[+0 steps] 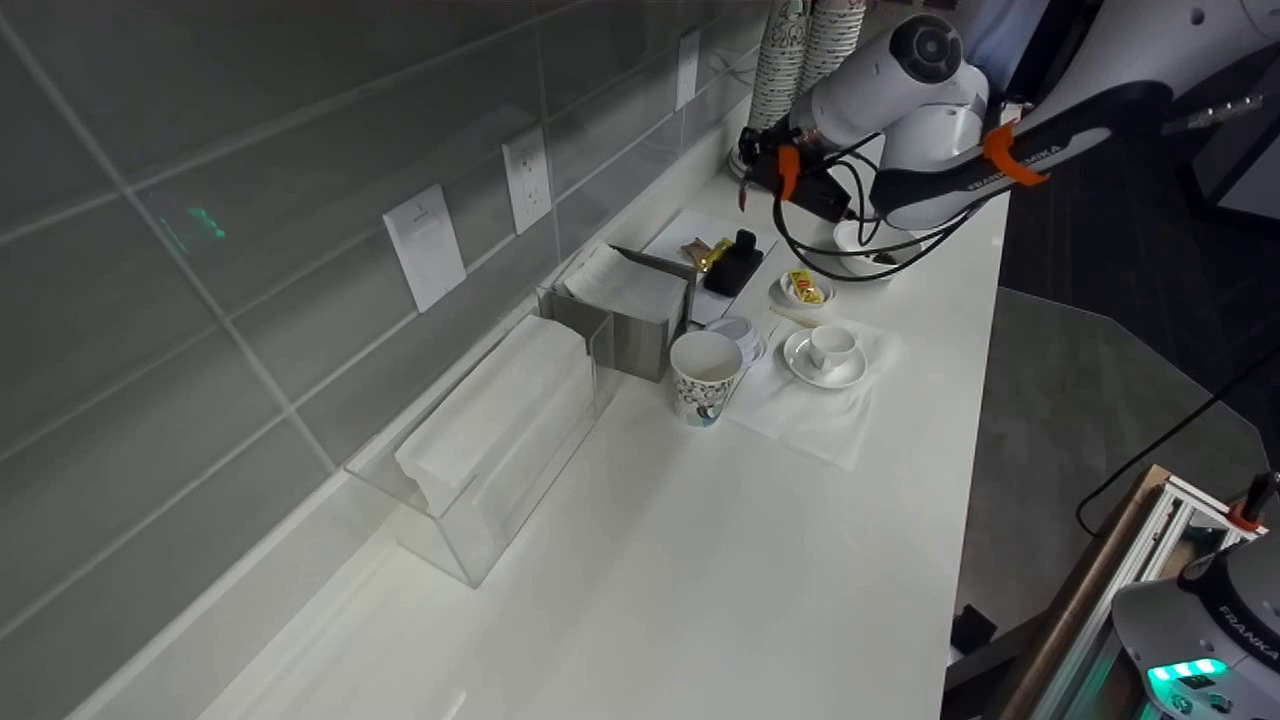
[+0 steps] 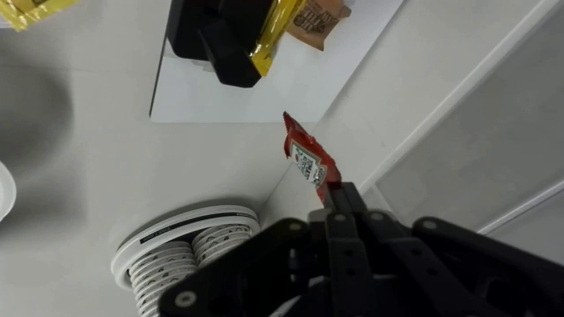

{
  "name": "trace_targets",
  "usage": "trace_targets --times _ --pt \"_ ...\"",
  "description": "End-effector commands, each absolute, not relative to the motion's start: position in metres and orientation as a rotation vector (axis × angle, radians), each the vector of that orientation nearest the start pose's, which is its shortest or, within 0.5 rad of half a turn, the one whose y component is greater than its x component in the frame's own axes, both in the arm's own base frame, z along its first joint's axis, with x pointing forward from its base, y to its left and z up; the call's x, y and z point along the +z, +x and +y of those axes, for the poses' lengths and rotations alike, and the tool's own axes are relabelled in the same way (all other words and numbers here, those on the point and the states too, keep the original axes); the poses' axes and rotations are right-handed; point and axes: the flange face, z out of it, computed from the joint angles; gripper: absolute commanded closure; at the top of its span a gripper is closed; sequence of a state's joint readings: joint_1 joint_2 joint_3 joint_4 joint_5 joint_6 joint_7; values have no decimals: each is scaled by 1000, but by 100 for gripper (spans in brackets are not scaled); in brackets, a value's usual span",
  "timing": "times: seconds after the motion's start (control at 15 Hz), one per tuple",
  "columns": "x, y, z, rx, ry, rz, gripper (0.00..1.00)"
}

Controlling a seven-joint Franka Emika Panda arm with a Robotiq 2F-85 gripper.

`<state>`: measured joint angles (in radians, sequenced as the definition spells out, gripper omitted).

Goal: Pick the brown condiment packet from the small white plate in the middle and put it on the white tray, pick the yellow condiment packet from the small white plate in the middle and put it on the white tray, pick the red condiment packet from the small white plate and put it on the white tray

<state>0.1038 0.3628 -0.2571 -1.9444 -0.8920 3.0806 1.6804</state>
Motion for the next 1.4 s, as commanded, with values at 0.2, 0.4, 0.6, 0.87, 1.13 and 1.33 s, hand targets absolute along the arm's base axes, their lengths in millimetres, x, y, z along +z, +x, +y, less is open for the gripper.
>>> trace_targets --times 0.2,0.4,0.6,0.87,1.13,1.33 --pt "349 675 -21 -1185 -2354 1127 100" --pt "340 679 -10 -1161 -2366 1092 68" --pt "338 678 -2 -1139 -2391 1074 47" --pt "342 655 9 -1027 -2496 1093 19" --pt "379 635 2 -974 -2602 1175 0" --pt "401 605 8 -818 -2729 1108 0"
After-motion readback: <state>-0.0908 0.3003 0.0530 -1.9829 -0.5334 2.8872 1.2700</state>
